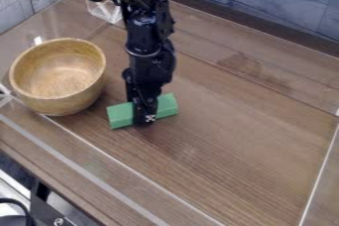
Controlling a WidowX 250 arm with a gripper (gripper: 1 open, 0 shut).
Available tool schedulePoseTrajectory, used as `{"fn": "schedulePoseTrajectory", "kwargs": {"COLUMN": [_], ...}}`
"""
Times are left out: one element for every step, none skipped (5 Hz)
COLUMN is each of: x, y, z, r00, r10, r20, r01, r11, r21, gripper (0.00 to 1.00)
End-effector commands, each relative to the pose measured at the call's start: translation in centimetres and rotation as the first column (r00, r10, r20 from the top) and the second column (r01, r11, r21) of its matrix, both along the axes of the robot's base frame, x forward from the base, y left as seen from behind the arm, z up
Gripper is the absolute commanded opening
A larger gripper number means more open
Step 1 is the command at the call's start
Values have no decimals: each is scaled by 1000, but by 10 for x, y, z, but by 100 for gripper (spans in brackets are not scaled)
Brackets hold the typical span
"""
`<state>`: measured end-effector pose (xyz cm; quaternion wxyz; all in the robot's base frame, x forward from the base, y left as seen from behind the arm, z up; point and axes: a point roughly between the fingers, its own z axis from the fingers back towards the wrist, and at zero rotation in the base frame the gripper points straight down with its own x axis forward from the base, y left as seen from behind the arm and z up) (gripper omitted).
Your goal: Put green stick into wooden bowl
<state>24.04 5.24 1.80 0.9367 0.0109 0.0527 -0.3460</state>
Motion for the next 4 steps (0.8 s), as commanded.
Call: {"fn": "schedulePoseTrajectory", "kwargs": {"x": [9, 14, 18, 20], "y": [-11, -5, 2, 7], "z": [8, 9, 10, 9], "r00": [999, 997, 993, 997], "r10": [4, 61, 113, 58], "r20": [40, 44, 45, 43], "r01": [-4, -61, -113, -58], "r11": [1000, 998, 994, 998], "r21": [2, -4, -7, -10], "gripper": [0, 0, 0, 0]}}
